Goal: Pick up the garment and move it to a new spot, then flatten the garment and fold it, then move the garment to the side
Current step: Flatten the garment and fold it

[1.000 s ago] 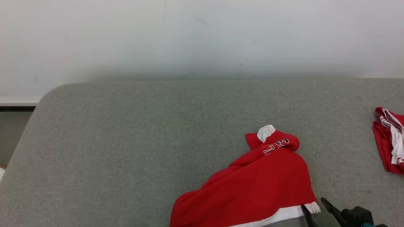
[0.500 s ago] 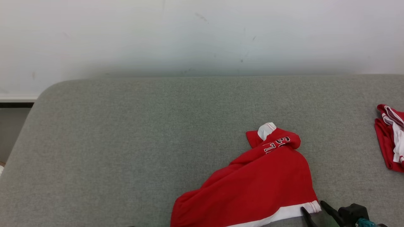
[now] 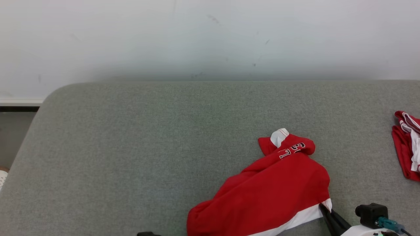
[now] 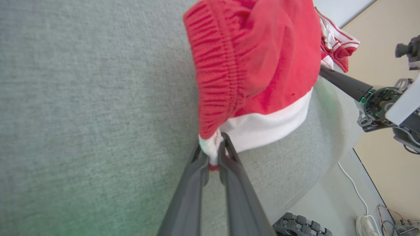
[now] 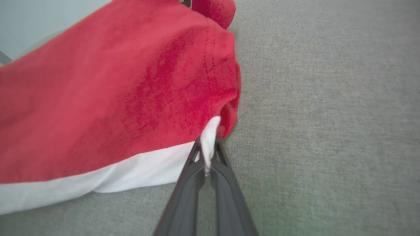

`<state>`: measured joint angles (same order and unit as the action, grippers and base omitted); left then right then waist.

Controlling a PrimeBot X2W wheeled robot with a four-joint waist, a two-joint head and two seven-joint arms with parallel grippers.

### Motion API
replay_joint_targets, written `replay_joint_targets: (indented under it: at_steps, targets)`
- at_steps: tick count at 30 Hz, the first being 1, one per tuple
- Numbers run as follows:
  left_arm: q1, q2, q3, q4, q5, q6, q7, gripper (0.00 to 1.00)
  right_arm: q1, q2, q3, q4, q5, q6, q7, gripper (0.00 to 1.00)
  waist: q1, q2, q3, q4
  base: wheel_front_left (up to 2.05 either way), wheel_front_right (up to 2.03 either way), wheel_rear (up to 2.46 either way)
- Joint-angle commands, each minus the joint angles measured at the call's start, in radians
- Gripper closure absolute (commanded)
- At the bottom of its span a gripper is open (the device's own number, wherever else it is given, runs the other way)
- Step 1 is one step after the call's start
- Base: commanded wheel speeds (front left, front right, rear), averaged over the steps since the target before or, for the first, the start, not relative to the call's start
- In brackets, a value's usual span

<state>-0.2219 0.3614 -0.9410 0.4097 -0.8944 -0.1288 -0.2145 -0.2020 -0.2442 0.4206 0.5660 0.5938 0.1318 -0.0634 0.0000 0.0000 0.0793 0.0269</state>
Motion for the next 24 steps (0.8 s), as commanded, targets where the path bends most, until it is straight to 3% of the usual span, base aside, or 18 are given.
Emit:
replay_joint_targets:
  at_steps: [1,4,9,17,24]
  targets:
    - [-0.013,0.004,-0.002,-0.016,-0.021,-0.002,-0.008,1.0,-0.011,-0.007,-0.005,-0.018,0.037,-0.003,-0.008,1.0,0.0,0.0,-0.006,-0.002,0.0,0.0,0.0]
    - [-0.02,0.03,0.005,-0.093,-0.079,-0.002,-0.008,1.0,-0.01,-0.034,-0.019,-0.089,0.124,-0.003,-0.013,1.0,0.0,0.0,-0.019,-0.01,0.0,0.0,0.0]
    - [-0.026,0.119,0.064,-0.311,-0.167,0.004,0.024,1.0,0.038,-0.103,-0.077,-0.309,0.298,-0.003,-0.001,1.0,0.0,0.0,-0.053,-0.023,0.0,0.0,0.0]
    - [-0.051,0.253,0.18,-0.761,-0.258,0.086,0.094,1.0,0.133,-0.207,-0.234,-0.705,0.489,-0.002,0.043,1.0,0.0,0.0,-0.092,-0.056,0.0,0.0,0.0]
    - [-0.131,0.307,0.252,-1.043,-0.321,0.141,0.177,1.0,0.184,-0.236,-0.424,-0.998,0.563,-0.002,0.122,1.0,0.0,0.0,-0.078,-0.086,0.0,0.0,0.0]
